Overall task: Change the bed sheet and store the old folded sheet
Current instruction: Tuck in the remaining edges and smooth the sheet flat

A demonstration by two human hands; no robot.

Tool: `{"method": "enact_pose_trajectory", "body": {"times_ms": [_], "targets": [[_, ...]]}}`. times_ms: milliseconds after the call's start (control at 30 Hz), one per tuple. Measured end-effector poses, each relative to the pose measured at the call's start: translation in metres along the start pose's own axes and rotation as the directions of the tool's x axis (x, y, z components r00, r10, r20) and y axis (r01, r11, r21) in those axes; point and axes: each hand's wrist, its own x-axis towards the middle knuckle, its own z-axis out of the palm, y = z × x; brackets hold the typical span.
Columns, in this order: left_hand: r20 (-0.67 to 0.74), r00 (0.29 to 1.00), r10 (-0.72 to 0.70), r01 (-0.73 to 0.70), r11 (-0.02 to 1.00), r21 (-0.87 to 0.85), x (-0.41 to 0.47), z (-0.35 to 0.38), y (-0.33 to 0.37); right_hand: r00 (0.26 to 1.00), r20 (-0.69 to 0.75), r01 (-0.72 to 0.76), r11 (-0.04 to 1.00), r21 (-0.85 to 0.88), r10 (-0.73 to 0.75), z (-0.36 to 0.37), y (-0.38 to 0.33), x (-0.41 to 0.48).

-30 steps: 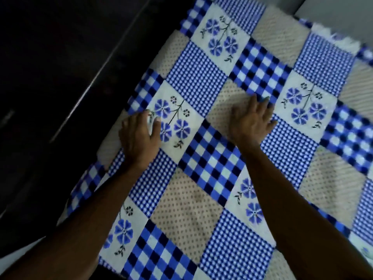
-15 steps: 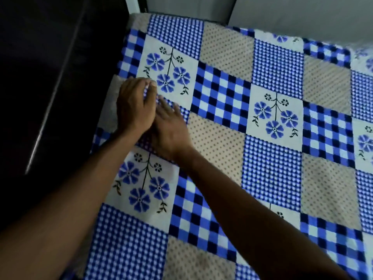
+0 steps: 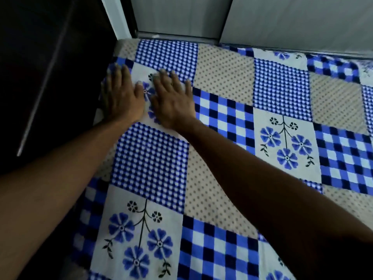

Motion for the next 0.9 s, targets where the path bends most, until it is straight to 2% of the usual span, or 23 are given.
{"method": "enact_pose_trajectory", "body": {"times_ms": [67, 100, 133, 200, 267, 300, 333, 433, 533, 667, 767, 900], "targets": [[-0.004, 0.997, -0.073, 0.073, 0.997, 0.003, 0.013, -0.005, 0.002, 0.995, 0.007, 0.096, 0.995, 0.016, -0.097, -0.01, -0.001, 0.018], [-0.016, 0.995, -0.094, 0.093, 0.995, -0.024, 0.019, -0.008, 0.007, 0.996, -0.051, 0.074, 0.997, 0.025, -0.072, -0.019, 0.008, 0.024], [-0.021, 0.995, -0.095, 0.094, 0.994, -0.057, 0.024, -0.012, 0.013, 0.991, -0.132, -0.01, 0.999, 0.032, 0.014, -0.028, 0.022, 0.028], [-0.042, 0.998, 0.052, -0.054, 0.997, -0.048, 0.032, -0.018, 0.028, 0.932, -0.239, -0.274, 0.961, 0.024, 0.272, -0.039, 0.062, 0.035], [-0.026, 0.957, 0.289, -0.288, 0.957, 0.025, 0.036, -0.014, 0.041, 0.851, -0.17, -0.494, 0.867, 0.065, 0.497, -0.041, 0.094, 0.036], [0.002, 0.933, 0.359, -0.358, 0.932, 0.052, 0.04, -0.011, 0.045, 0.827, -0.124, -0.545, 0.836, 0.064, 0.549, -0.038, 0.102, 0.037], [0.035, 0.928, 0.371, -0.373, 0.925, 0.069, 0.048, -0.005, 0.045, 0.819, -0.109, -0.561, 0.826, 0.058, 0.563, -0.033, 0.104, 0.042], [0.033, 0.978, 0.205, -0.207, 0.973, 0.102, 0.076, 0.006, 0.028, 0.838, -0.127, -0.527, 0.848, 0.059, 0.53, -0.025, 0.088, 0.072], [0.001, 0.996, 0.089, -0.089, 0.993, 0.072, 0.088, 0.013, 0.018, 0.887, -0.125, -0.452, 0.891, -0.03, 0.445, -0.025, 0.067, 0.105], [-0.059, 0.995, 0.083, -0.082, 0.997, 0.007, 0.088, 0.021, 0.017, 0.951, -0.048, -0.31, 0.945, -0.104, 0.307, -0.027, 0.035, 0.136], [-0.074, 0.993, 0.095, -0.095, 0.995, 0.002, 0.091, 0.025, 0.014, 0.966, -0.035, -0.257, 0.964, -0.062, 0.256, -0.032, 0.026, 0.147], [-0.026, 0.994, 0.102, -0.103, 0.995, -0.017, 0.099, 0.023, 0.011, 0.995, -0.012, -0.096, 0.995, 0.001, 0.096, -0.036, 0.03, 0.146]]}}
